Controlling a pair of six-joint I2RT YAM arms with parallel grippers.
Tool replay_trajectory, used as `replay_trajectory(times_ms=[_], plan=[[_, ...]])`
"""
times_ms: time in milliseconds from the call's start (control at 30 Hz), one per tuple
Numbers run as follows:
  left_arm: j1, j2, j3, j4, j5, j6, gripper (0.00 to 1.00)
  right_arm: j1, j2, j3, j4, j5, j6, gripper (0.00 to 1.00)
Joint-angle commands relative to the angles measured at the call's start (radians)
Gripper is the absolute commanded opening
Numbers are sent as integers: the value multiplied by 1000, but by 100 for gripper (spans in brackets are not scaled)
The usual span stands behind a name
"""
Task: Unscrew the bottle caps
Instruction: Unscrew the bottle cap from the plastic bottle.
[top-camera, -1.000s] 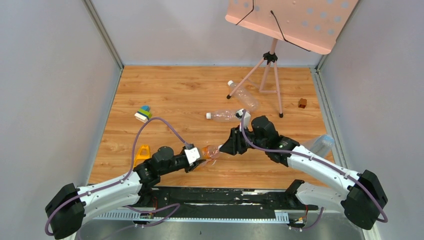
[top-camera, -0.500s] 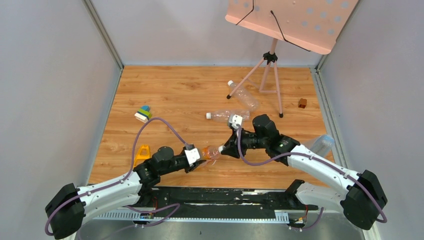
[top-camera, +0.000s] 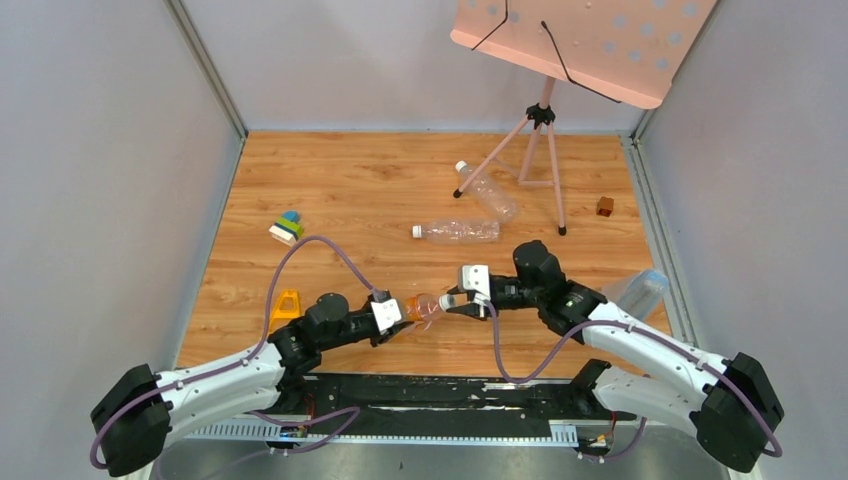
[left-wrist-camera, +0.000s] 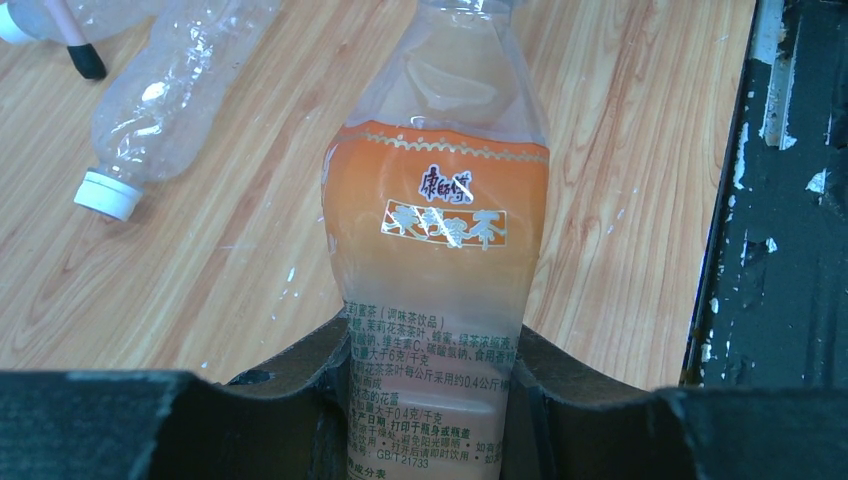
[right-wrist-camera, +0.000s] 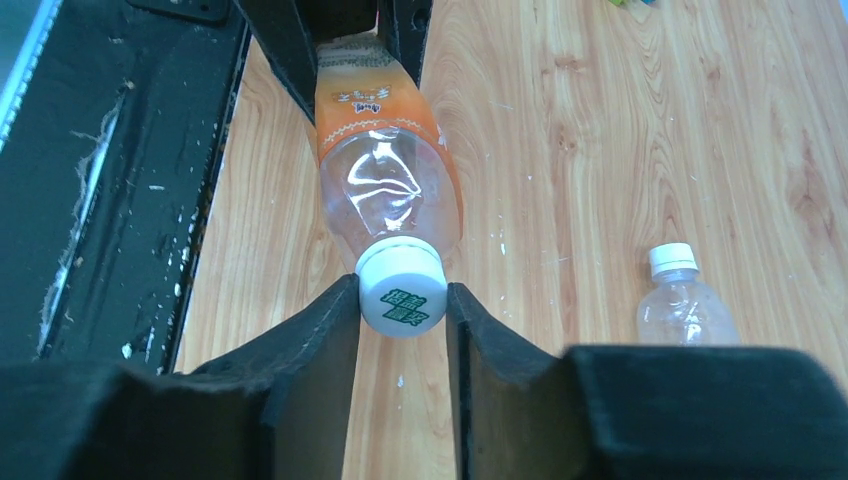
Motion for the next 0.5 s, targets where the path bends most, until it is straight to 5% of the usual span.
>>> replay_trajectory(times_ms=[0,467], plan=[[-1,11,26,35,0,-27,0,4,-32,-28,125,-78,72,39],[-1,11,26,33,-4,-25,0,4,-128,-104,287,109,708,61]])
